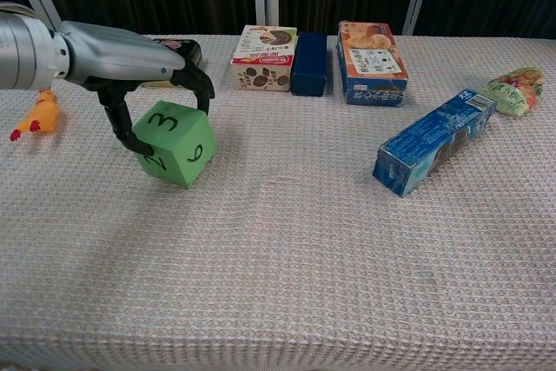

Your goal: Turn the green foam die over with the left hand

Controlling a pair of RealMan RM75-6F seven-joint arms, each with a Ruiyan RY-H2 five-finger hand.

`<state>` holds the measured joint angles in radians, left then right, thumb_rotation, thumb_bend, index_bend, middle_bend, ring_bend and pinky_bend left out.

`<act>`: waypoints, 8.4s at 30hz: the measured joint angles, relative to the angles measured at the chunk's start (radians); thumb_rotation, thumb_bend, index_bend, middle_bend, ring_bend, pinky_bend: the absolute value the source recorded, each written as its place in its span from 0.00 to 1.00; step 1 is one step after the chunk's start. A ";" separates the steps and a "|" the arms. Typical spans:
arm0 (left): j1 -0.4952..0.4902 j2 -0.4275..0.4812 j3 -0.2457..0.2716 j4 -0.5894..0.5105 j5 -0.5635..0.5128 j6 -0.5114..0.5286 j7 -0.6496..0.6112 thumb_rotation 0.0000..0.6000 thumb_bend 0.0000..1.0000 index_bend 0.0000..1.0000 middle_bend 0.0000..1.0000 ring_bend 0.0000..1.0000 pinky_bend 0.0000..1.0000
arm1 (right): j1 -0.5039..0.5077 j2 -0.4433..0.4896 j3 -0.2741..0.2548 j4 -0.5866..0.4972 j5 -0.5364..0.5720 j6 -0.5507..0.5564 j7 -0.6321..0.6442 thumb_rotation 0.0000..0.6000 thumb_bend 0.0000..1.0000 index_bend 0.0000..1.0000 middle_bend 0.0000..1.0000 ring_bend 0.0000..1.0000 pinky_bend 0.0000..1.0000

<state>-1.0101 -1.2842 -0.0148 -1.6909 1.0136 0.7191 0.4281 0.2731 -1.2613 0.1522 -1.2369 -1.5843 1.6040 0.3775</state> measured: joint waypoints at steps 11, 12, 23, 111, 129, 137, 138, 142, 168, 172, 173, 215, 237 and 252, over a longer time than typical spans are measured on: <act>0.073 0.028 -0.050 -0.043 0.057 0.048 -0.236 1.00 0.34 0.59 0.16 0.07 0.18 | -0.001 0.001 0.001 -0.007 -0.002 0.002 0.000 1.00 0.48 0.00 0.00 0.00 0.00; 0.084 0.030 -0.055 -0.045 0.066 0.049 -0.281 1.00 0.34 0.59 0.16 0.07 0.18 | -0.001 0.001 0.001 -0.009 -0.002 0.000 -0.001 1.00 0.48 0.00 0.00 0.00 0.00; 0.242 -0.028 -0.067 0.074 0.321 0.097 -0.998 1.00 0.33 0.59 0.16 0.07 0.18 | -0.003 -0.012 -0.008 -0.021 -0.006 -0.004 -0.019 1.00 0.48 0.00 0.00 0.00 0.00; 0.304 0.120 0.029 -0.148 0.359 0.199 -0.070 1.00 0.19 0.08 0.03 0.04 0.17 | -0.020 -0.029 -0.006 -0.007 -0.015 0.028 0.001 1.00 0.48 0.00 0.00 0.00 0.00; 0.161 -0.026 -0.019 -0.191 -0.128 0.166 0.371 1.00 0.19 0.07 0.00 0.00 0.16 | -0.032 0.004 -0.007 0.019 0.003 0.008 0.058 1.00 0.48 0.00 0.00 0.00 0.00; 0.064 -0.011 -0.021 -0.252 -0.308 0.167 0.419 1.00 0.19 0.11 0.00 0.00 0.16 | -0.023 -0.005 -0.004 0.034 0.007 -0.003 0.068 1.00 0.48 0.00 0.00 0.00 0.00; 0.056 -0.010 -0.020 -0.254 -0.320 0.170 0.422 1.00 0.19 0.11 0.00 0.00 0.16 | -0.023 -0.007 -0.004 0.036 0.007 -0.004 0.069 1.00 0.48 0.00 0.00 0.00 0.00; 0.022 -0.007 -0.008 -0.260 -0.368 0.181 0.441 1.00 0.19 0.14 0.00 0.00 0.16 | -0.022 -0.012 -0.005 0.045 0.008 -0.007 0.069 1.00 0.48 0.00 0.00 0.00 0.00; -0.064 -0.021 0.029 -0.267 -0.475 0.241 0.374 1.00 0.32 0.34 0.01 0.01 0.16 | -0.018 -0.010 -0.028 0.058 0.007 -0.047 0.060 1.00 0.49 0.00 0.00 0.00 0.00; -0.063 -0.022 0.030 -0.270 -0.476 0.266 0.366 1.00 0.36 0.39 0.03 0.01 0.16 | -0.019 -0.012 -0.029 0.060 0.007 -0.047 0.062 1.00 0.48 0.00 0.00 0.00 0.00; -0.060 -0.020 0.029 -0.276 -0.474 0.275 0.360 1.00 0.36 0.40 0.03 0.01 0.16 | -0.019 -0.012 -0.029 0.061 0.007 -0.047 0.062 1.00 0.48 0.00 0.00 0.00 0.00; 0.371 -0.430 -0.021 0.579 0.531 0.401 -1.187 1.00 0.36 0.58 0.16 0.03 0.16 | -0.017 -0.012 -0.053 -0.013 -0.010 -0.072 -0.033 1.00 0.48 0.00 0.00 0.00 0.00; 0.407 -0.445 0.010 0.647 0.562 0.453 -1.293 1.00 0.26 0.11 0.15 0.03 0.16 | -0.018 -0.013 -0.052 -0.016 -0.006 -0.078 -0.044 1.00 0.48 0.00 0.00 0.00 0.00; 0.524 -0.198 0.057 0.420 0.602 0.637 -0.977 1.00 0.19 0.16 0.09 0.03 0.16 | -0.074 0.022 -0.069 -0.051 -0.012 -0.014 -0.106 1.00 0.44 0.00 0.00 0.00 0.00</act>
<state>-0.4856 -1.4825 0.0421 -1.2713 1.6154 1.3559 -0.5487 0.1991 -1.2391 0.0834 -1.2880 -1.5961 1.5896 0.2713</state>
